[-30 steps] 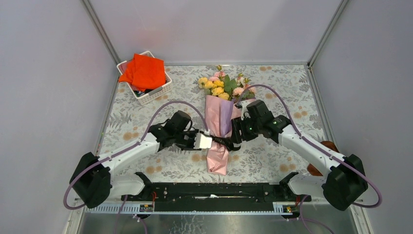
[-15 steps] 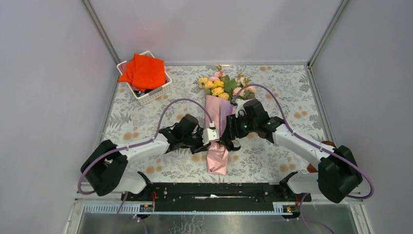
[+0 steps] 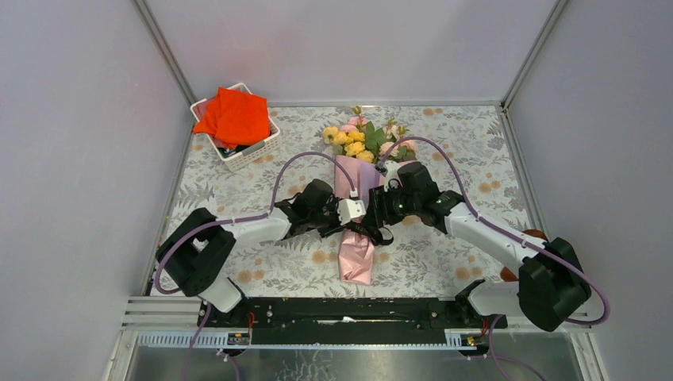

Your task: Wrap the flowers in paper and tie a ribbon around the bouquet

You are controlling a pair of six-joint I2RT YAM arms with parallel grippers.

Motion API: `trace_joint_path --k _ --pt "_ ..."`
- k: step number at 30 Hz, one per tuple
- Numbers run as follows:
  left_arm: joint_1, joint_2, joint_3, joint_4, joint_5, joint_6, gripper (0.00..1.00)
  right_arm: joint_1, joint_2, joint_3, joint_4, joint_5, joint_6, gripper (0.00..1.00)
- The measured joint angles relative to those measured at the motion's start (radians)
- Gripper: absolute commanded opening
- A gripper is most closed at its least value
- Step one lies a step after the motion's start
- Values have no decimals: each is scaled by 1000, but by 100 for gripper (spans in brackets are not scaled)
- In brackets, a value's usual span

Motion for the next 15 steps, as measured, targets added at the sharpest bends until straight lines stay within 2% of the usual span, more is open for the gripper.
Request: trace_joint_path --k 5,9,13,15 --pt "-4 21 17 22 -20 27 46 -21 -24 -11 -2 -6 -23 59" --pt "-31 38 27 58 -26 40 36 -40 -42 -11 -2 -7 -37 59" --pt "-41 46 26 75 -45 72 10 -46 -62 -24 -2 -8 -42 59" --pt "-40 46 26 74 -55 95 0 -46 -65 -33 0 -12 -42 59"
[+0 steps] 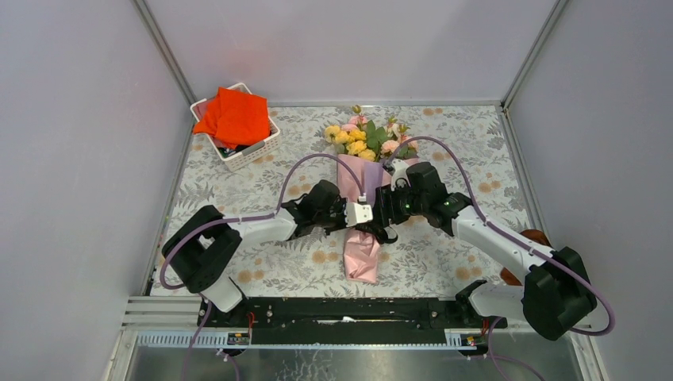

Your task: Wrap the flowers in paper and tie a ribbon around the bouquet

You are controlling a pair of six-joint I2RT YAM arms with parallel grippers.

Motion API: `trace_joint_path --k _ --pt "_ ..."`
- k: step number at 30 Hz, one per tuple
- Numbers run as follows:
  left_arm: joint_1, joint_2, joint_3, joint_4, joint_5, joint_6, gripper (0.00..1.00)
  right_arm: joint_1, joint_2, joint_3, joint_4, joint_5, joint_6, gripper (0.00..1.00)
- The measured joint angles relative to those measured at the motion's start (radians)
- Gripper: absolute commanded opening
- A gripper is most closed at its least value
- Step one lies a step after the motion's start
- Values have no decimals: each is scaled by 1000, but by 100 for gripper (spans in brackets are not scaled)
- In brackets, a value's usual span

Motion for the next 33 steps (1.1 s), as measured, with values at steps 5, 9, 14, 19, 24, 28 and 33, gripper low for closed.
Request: trace_joint_path --k 5,9,14,19,24,28,33 --pt "12 -30 -8 -23 -17 60 0 0 2 -6 0 -19 0 58" --pt "35 -78 -7 -76 -9 107 0 0 9 -6 0 -32 -2 59" --pt "42 -130 2 -213 31 157 2 0 28 -6 14 -64 -3 58" --pt "42 -179 17 -381 88 195 4 0 61 -6 29 -81 -1 60" --pt "42 -225 17 -511 96 244 4 0 67 2 13 -61 -3 61" --pt "42 -236 16 -549 97 263 5 -8 67 12 -19 2 -2 66" --pt "42 -245 14 -564 98 276 4 -31 67 9 -29 23 10 65"
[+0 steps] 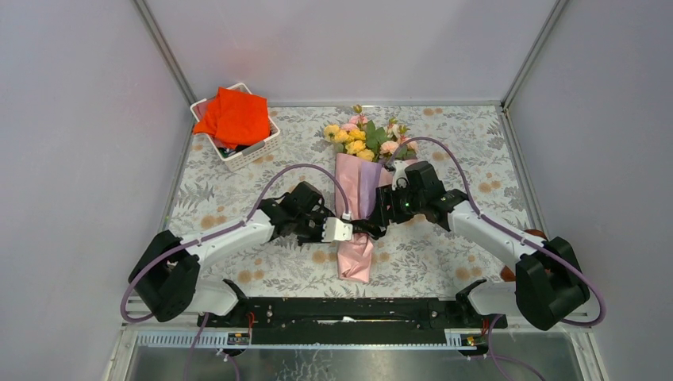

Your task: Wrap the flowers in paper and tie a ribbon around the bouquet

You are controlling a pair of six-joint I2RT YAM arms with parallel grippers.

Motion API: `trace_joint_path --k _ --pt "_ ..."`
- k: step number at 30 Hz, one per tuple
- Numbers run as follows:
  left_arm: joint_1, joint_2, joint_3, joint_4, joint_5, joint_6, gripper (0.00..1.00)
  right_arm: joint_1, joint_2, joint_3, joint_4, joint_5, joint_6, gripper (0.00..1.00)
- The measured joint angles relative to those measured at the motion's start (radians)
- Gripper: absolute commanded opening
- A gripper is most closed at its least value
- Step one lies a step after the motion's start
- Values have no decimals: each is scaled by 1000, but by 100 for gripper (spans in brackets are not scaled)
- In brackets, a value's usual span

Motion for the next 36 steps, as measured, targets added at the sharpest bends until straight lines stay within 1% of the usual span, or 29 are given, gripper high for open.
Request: trace_joint_path --k 2,5,9,14,18,22,26,29,33,36 --pt "0 -6 -1 -5 1 3 1 0 0 -3 3 -6 2 65" --pt "-13 -17 -1 -31 2 6 1 3 0 -4 13 -22 2 65" --pt "-58 -58 19 -143 39 41 0 10 0 0 24 -43 -8 65" --pt "-80 -117 99 -303 113 138 0 13 13 16 12 -48 -22 66" --pt "-80 -92 160 -443 122 254 0 13 15 16 -11 -31 -21 66" --pt "-82 -67 167 -570 121 353 0 11 16 14 -25 -13 5 66" --pt "-105 -68 155 -640 110 425 0 11 16 -35 21 -18 69 67" --pt "-142 -89 108 -659 85 472 0 11 16 -98 66 -18 144 67" --pt "-189 -142 36 -663 34 517 0 10 14 -162 136 6 278 68" --pt "-212 -168 5 -663 8 538 0 8 -23 -214 190 42 377 70"
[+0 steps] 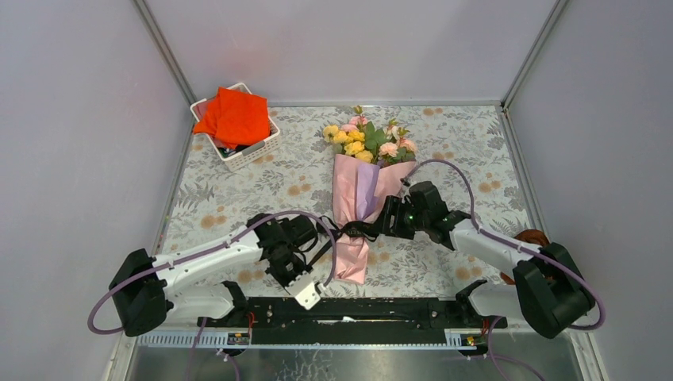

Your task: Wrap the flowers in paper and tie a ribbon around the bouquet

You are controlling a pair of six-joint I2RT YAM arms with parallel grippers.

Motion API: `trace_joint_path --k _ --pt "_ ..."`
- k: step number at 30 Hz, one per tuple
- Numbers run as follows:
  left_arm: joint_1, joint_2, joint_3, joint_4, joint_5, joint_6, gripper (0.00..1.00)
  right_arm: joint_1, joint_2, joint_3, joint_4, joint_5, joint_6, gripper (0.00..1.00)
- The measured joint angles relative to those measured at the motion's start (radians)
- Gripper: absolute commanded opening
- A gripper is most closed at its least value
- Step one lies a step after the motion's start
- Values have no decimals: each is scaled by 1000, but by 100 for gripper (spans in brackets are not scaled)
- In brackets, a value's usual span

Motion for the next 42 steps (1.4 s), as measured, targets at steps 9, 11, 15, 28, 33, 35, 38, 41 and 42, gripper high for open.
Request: trace_joint_path --k 9,11,15,28,33,35,38,41,42 --pt "-46 9 -66 76 -23 6 0 -8 -78 -61 88 42 176 76" --pt "-60 8 -82 95 -25 8 0 -19 -80 -71 106 46 209 76" --pt "-80 9 -106 134 -26 11 5 -48 -66 -94 139 49 290 75" --pt "106 34 -62 293 -24 -130 84 -54 77 -94 248 -16 379 64" --pt "280 98 -41 514 -38 -243 98 -57 88 -94 282 -42 388 56" --pt "309 134 -54 633 -58 -274 98 -58 88 -94 292 -43 388 51" --pt "344 199 -59 768 -67 -298 98 -63 87 -97 302 -55 391 46" --pt "360 244 -59 847 -56 -307 98 -71 85 -106 312 -65 394 41" --pt "360 257 -59 873 -48 -311 98 -73 85 -110 314 -66 395 41"
